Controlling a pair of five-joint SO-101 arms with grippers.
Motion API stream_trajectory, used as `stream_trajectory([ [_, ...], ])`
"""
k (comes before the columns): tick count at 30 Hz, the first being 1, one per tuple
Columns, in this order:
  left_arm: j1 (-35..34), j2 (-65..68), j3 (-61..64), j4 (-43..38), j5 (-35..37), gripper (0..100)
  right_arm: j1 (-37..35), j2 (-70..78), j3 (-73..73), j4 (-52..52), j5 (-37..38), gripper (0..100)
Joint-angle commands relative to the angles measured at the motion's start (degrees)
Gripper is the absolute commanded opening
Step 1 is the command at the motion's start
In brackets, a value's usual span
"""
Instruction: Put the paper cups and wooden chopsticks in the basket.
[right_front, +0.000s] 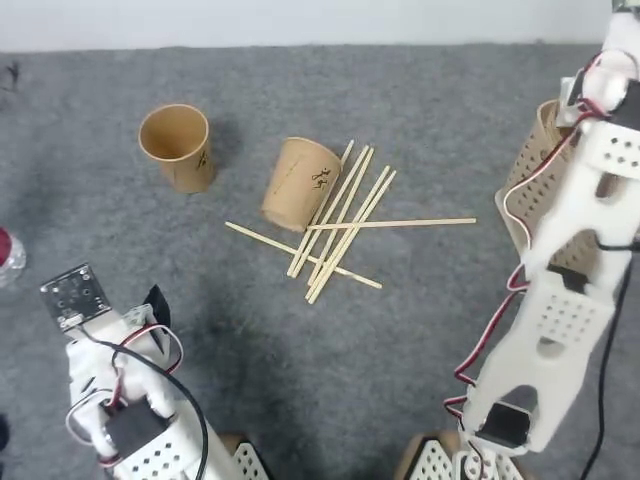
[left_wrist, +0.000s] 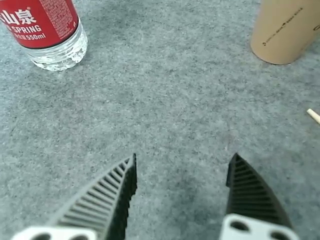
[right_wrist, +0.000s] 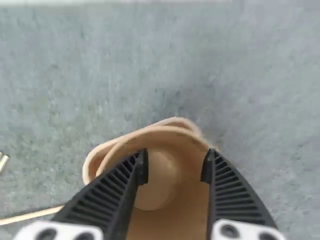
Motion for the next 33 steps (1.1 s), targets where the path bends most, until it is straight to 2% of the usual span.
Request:
stream_trajectory([
  [1, 0.5, -1.1, -0.4, -1.3, 0.4, 28, 0.3, -12.3, -0.3, 1.5, 0.2, 19.0],
  [8, 0.8, -1.1, -0.7, -1.4, 1.0, 28, 0.4, -22.7, 3.3, 3.0, -0.2, 19.0],
  [11, 5.8, -1.1, -1.3, -5.5, 0.1, 28, 0.3, -25.7, 11.3, 3.1, -4.7, 19.0],
  [13, 9.6, -1.1, -3.7, -6.8, -3.1, 28, -1.2, -29.2, 18.6, 3.1, -6.9, 19.0],
  [15, 14.0, -1.0, -7.2, -7.3, -5.4, 28, -3.5, -33.5, 27.6, 2.9, -6.2, 19.0],
  [20, 20.7, -0.9, -16.7, -7.4, -6.1, 28, -13.5, -46.8, 48.0, 2.9, -4.8, 19.0],
  [26, 21.5, 2.5, -26.6, -7.2, -6.0, 28, -29.6, -62.3, 70.9, 0.1, -5.2, 19.0],
  [29, 21.5, 8.9, -34.1, -7.0, -5.9, 28, -35.2, -68.9, 85.5, -6.5, -5.2, 19.0],
  [33, 22.7, 21.4, -46.1, -5.1, -6.1, 28, -39.6, -76.7, 108.0, -21.2, -4.9, 18.9],
])
